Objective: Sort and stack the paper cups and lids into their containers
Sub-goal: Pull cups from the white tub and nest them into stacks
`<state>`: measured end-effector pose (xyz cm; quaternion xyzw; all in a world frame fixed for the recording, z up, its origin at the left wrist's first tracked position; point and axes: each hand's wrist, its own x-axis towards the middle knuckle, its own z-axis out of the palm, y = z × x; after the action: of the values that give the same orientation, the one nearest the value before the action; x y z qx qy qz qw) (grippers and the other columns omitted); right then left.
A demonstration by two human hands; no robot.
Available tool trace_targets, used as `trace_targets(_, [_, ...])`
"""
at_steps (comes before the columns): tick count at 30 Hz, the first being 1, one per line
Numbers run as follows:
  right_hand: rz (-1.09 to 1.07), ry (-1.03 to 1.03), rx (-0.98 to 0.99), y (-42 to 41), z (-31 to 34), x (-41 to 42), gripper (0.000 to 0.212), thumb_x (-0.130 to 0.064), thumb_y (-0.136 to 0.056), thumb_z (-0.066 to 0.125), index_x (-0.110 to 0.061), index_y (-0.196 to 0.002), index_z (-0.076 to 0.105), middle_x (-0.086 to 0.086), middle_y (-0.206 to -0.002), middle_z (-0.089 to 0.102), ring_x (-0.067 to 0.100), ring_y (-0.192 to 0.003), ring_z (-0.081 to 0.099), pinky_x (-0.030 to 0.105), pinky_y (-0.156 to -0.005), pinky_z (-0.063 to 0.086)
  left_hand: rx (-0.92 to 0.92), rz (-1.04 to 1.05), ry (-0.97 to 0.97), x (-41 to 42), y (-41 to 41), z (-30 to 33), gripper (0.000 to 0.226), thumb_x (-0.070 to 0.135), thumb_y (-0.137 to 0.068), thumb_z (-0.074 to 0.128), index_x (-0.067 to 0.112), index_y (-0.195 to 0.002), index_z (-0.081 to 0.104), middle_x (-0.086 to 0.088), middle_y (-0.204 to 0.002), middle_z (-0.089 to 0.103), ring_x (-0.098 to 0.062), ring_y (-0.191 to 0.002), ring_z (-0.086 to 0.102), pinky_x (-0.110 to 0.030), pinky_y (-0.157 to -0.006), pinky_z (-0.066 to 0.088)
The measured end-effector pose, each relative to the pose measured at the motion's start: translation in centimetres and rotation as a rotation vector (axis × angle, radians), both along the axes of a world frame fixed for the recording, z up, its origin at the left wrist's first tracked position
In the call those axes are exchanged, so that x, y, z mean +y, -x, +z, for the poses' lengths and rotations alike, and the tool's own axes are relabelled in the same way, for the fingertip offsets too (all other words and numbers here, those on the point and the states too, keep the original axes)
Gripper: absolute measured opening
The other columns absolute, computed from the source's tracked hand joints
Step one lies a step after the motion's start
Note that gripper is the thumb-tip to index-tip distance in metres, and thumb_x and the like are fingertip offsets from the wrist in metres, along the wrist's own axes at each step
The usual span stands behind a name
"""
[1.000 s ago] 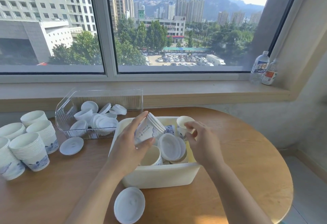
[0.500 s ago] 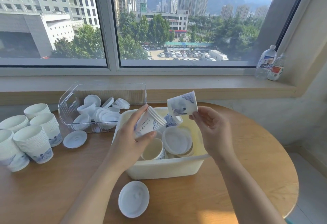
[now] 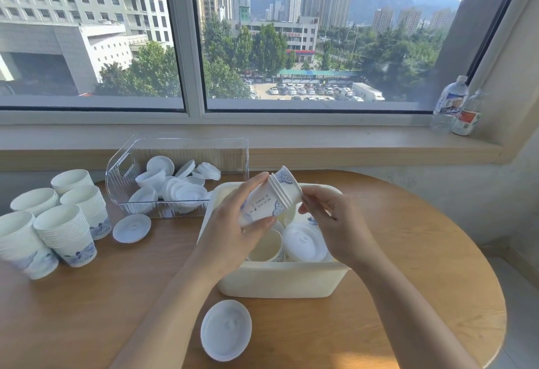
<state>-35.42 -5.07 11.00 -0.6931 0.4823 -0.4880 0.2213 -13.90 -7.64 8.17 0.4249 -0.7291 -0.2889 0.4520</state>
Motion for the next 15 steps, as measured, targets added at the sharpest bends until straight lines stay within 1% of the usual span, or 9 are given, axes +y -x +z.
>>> trace_targets(2, [0.038,-0.011,0.057,-0.4,-0.4,0.0,0.034,-0.013,-0.107,0.054,-0.039,-0.105,0.075,-0.009,-0.089,0.071,0.013,-0.086,0.065,0.034,-0.080,0.052,-0.005,0.010,0.004,0.2,0.2,0.2,0.070,0.023,-0.091,0.080,0.050,-0.148,0.047,0.023,-0.136,0.061,0.000,-0.125,0.056,-0.015,-0.100,0.044])
trace_targets(4, [0.051,-0.057,0.062,-0.5,-0.6,-0.1,0.031,-0.016,-0.108,0.054,-0.041,-0.106,0.072,-0.019,-0.084,0.068,0.006,-0.086,0.064,0.033,-0.081,0.051,-0.002,0.015,0.016,0.3,0.1,0.2,0.069,0.024,-0.091,0.080,0.049,-0.147,0.048,0.023,-0.138,0.060,-0.003,-0.127,0.057,-0.019,-0.102,0.046])
trace_targets(6, [0.074,-0.080,0.106,-0.1,-0.5,-0.1,0.027,-0.017,-0.108,0.052,-0.033,-0.108,0.074,-0.028,-0.081,0.065,0.002,-0.084,0.061,0.031,-0.080,0.051,-0.017,0.016,0.029,0.4,-0.1,0.2,0.070,0.027,-0.091,0.081,0.050,-0.147,0.048,0.024,-0.137,0.061,-0.007,-0.126,0.058,-0.023,-0.103,0.047])
trace_targets(8, [0.124,-0.065,0.150,0.2,0.0,0.1,0.028,-0.017,-0.109,0.052,-0.028,-0.118,0.076,-0.027,-0.089,0.069,0.006,-0.088,0.062,0.034,-0.081,0.053,-0.041,0.018,0.030,0.6,-0.4,0.4,0.071,0.031,-0.090,0.081,0.054,-0.147,0.046,0.022,-0.132,0.063,-0.008,-0.120,0.060,-0.025,-0.100,0.049])
trace_targets(9, [0.141,-0.043,0.164,0.5,0.3,0.1,0.029,-0.016,-0.108,0.054,-0.030,-0.121,0.075,-0.024,-0.097,0.072,0.008,-0.092,0.064,0.033,-0.081,0.054,-0.054,0.026,0.033,0.6,-0.5,0.5,0.071,0.033,-0.090,0.081,0.056,-0.147,0.045,0.020,-0.129,0.064,-0.007,-0.118,0.060,-0.025,-0.099,0.049])
trace_targets(10, [0.128,-0.033,0.177,0.9,0.5,0.0,0.031,-0.014,-0.106,0.057,-0.034,-0.125,0.072,-0.025,-0.103,0.073,0.006,-0.095,0.065,0.026,-0.080,0.052,-0.066,0.038,0.040,0.5,-0.7,0.6,0.071,0.035,-0.090,0.080,0.057,-0.146,0.043,0.019,-0.127,0.064,-0.005,-0.116,0.059,-0.024,-0.097,0.049])
trace_targets(12, [-0.003,-0.053,0.221,2.2,0.6,-0.5,0.041,-0.016,-0.102,0.065,-0.040,-0.134,0.063,-0.031,-0.108,0.068,-0.003,-0.100,0.062,0.014,-0.085,0.046,-0.078,0.077,0.072,0.4,-1.1,0.9,0.071,0.036,-0.090,0.079,0.059,-0.146,0.042,0.020,-0.126,0.063,0.002,-0.114,0.056,-0.013,-0.092,0.045])
trace_targets(13, [-0.081,-0.075,0.294,3.0,0.6,-0.9,0.044,-0.018,-0.101,0.067,-0.040,-0.138,0.060,-0.030,-0.112,0.066,-0.005,-0.103,0.060,0.014,-0.090,0.046,-0.078,0.093,0.089,0.3,-1.3,1.0,0.071,0.034,-0.090,0.079,0.058,-0.146,0.042,0.023,-0.127,0.061,0.007,-0.114,0.054,-0.006,-0.089,0.041])
trace_targets(15, [-0.165,-0.124,0.491,4.2,0.2,-1.5,0.046,-0.022,-0.100,0.068,-0.036,-0.143,0.058,-0.022,-0.125,0.066,-0.002,-0.111,0.058,0.023,-0.101,0.045,-0.075,0.110,0.103,0.1,-1.8,1.0,0.071,0.033,-0.090,0.079,0.054,-0.147,0.043,0.029,-0.130,0.057,0.014,-0.115,0.050,0.000,-0.086,0.038])
